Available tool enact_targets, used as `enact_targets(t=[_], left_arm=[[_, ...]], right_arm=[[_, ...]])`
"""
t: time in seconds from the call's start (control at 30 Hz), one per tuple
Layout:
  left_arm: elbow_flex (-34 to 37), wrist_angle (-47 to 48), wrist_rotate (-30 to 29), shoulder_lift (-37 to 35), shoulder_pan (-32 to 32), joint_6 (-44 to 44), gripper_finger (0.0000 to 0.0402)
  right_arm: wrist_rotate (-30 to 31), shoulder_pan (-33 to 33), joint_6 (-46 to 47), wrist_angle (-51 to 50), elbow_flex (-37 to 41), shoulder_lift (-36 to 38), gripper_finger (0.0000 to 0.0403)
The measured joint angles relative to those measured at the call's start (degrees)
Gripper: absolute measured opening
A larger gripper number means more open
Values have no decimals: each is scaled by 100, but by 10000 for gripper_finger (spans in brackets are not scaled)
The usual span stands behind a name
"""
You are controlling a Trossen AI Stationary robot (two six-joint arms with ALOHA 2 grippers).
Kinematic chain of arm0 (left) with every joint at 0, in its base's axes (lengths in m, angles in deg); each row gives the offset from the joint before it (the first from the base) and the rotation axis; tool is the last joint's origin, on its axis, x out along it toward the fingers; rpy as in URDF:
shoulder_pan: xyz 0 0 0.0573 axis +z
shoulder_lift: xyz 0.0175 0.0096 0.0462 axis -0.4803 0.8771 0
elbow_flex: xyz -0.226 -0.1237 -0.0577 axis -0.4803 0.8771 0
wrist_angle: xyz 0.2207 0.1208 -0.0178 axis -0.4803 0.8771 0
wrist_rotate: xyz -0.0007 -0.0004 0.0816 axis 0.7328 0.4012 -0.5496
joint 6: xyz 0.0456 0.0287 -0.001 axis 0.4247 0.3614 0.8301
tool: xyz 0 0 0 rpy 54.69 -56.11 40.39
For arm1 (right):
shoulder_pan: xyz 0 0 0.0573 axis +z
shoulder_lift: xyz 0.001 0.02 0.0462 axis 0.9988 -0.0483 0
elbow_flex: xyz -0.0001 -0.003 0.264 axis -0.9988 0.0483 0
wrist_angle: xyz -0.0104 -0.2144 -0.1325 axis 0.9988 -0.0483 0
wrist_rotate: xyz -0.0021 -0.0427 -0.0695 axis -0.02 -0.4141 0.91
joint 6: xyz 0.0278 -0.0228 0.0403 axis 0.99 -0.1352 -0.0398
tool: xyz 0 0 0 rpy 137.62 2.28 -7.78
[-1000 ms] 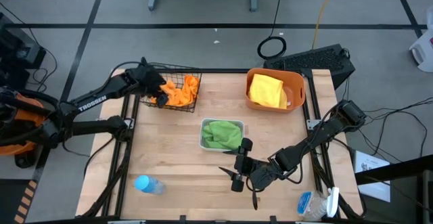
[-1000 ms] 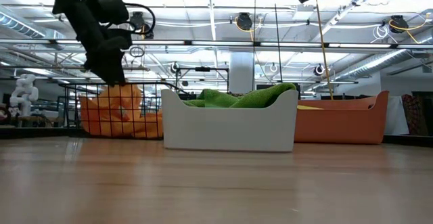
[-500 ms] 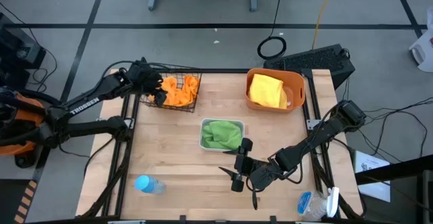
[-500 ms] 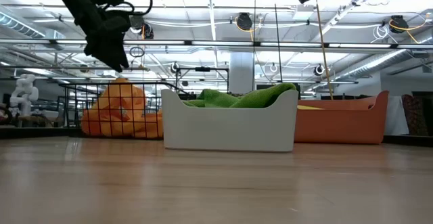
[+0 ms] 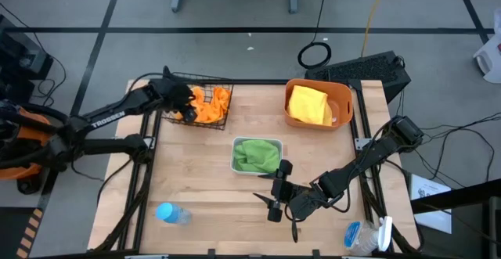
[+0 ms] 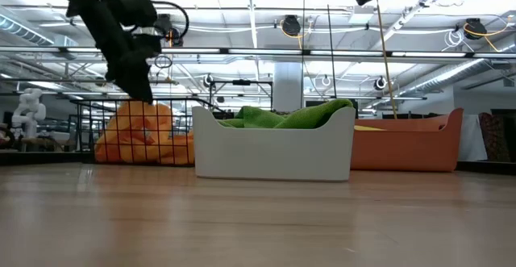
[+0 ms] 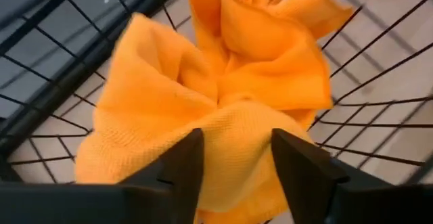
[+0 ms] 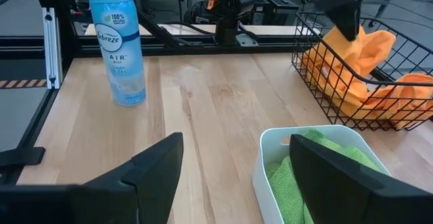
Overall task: Sort microfiber towel by color & place in baskets
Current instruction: Put the orange microfiber cloth into the black wired basket, then return to Home Position
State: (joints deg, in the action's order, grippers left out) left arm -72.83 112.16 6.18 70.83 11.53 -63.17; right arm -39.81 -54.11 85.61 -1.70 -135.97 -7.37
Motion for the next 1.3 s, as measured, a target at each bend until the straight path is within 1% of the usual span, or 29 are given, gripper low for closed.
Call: enact_targets(t=[0.1, 0.23, 0.4, 0.5, 0.57, 0.63, 0.7, 0.83, 0.97, 1.03, 1.17, 1.3], left_arm=[[176, -340, -214, 215, 7, 99, 137], [190, -839, -873, 457, 124, 113, 82], [189, -1760, -895, 776, 345, 388, 34], [188, -2019, -849, 1137, 560, 513, 16], [188, -2051, -629, 1444, 686, 534, 11], [190, -2047, -394, 1753, 779, 569, 10], [190, -2062, -279, 1968, 834, 658, 9], [177, -2050, -263, 1991, 845, 671, 9], [33, -1754, -142, 1629, 784, 673, 10], [-43, -1426, -38, 1391, 729, 672, 20], [-155, -936, -105, 792, 647, 658, 65], [-162, -500, -106, 40, 548, 538, 114]], right_arm=[[0, 3, 0, -43, 0, 0, 263], [0, -4, 0, -96, 0, 0, 263], [0, -4, -2, -98, 0, 0, 263], [2, -4, 0, -98, 0, 0, 263], [1, -4, -1, -98, 0, 0, 263], [0, -2, 0, -98, 0, 0, 263], [0, 0, 0, -105, 0, 0, 263], [1, 0, 0, -172, 0, 0, 263], [0, 0, 0, -191, 0, 0, 263], [1, 0, 0, -201, 0, 0, 263], [2, 0, 5, -200, 0, 0, 263], [13, 0, 22, -198, 0, 0, 263]])
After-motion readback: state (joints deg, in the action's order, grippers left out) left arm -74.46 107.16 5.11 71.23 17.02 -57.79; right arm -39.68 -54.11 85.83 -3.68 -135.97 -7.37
